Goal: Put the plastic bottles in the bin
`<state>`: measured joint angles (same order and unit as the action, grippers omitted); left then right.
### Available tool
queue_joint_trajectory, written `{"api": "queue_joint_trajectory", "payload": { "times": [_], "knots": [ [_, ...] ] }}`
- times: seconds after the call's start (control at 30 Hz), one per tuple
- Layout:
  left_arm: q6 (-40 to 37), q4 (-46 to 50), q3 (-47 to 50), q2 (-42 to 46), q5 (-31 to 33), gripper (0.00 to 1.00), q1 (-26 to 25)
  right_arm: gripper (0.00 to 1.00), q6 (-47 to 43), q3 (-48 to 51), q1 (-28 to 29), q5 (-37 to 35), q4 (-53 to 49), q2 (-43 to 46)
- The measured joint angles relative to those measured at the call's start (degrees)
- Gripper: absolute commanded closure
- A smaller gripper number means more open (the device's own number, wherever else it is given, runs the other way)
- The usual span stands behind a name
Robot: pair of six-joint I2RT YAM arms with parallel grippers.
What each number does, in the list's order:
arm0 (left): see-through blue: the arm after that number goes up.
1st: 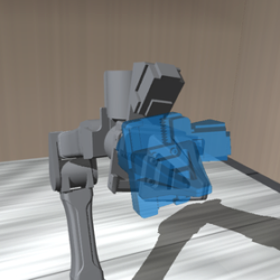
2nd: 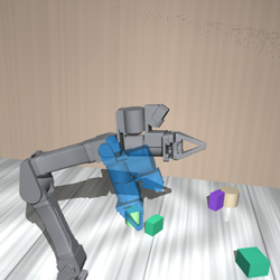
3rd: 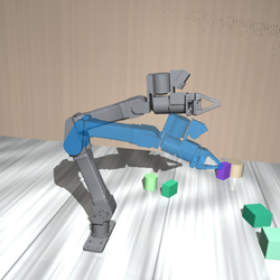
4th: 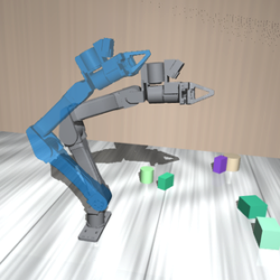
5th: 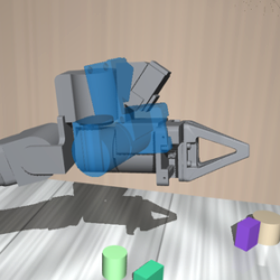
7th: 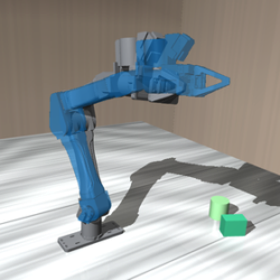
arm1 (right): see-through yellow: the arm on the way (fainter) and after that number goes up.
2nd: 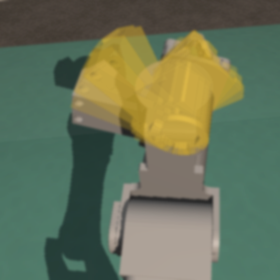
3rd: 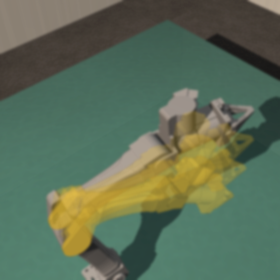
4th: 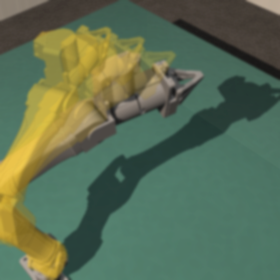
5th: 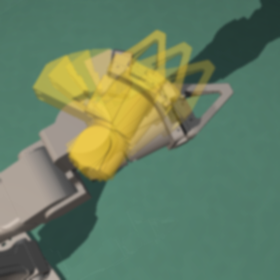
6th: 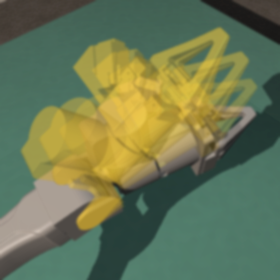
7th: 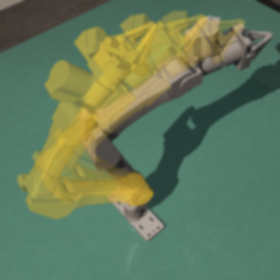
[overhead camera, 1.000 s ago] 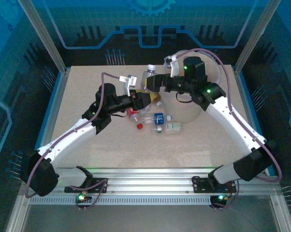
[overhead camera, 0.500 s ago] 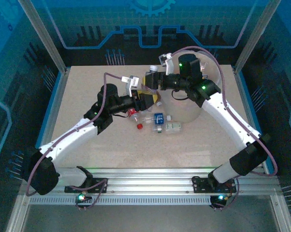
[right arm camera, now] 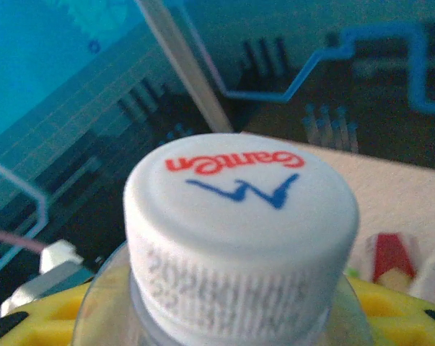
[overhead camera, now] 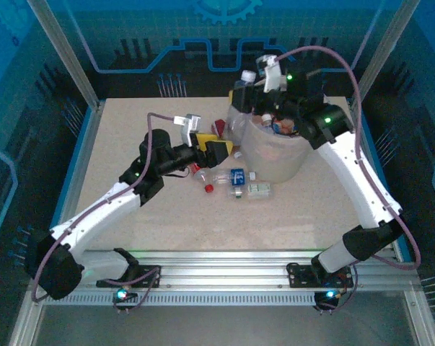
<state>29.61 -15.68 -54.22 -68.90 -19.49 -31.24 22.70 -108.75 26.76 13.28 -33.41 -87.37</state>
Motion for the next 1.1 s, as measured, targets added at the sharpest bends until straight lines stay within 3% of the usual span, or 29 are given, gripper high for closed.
{"api": "queue_joint_trajectory", "payload": {
  "times": [0.33, 0.5, 0.83, 1.1],
  "knots": [
    [-3.1, 0.3, 5.7, 6.6, 6.9, 0.01, 0.0, 0.49, -6.4, -9.2, -6.6, -16.0, -4.9, -2.2],
    [-4.1, 0.4, 7.3, 8.7, 9.5, 0.01, 0.0, 0.48, -6.8, -10.3, -8.9, -20.7, -6.0, -6.8],
    [-4.7, 1.4, 7.8, 8.9, 12.4, 0.01, 0.0, 0.47, -4.4, -10.7, -9.6, -22.1, -7.3, -16.4],
    [-5.2, 3.4, 7.8, 8.8, 13.7, 0.01, 0.0, 0.42, 1.3, 0.2, -9.6, -22.0, -2.4, -16.3]
  ]
}}
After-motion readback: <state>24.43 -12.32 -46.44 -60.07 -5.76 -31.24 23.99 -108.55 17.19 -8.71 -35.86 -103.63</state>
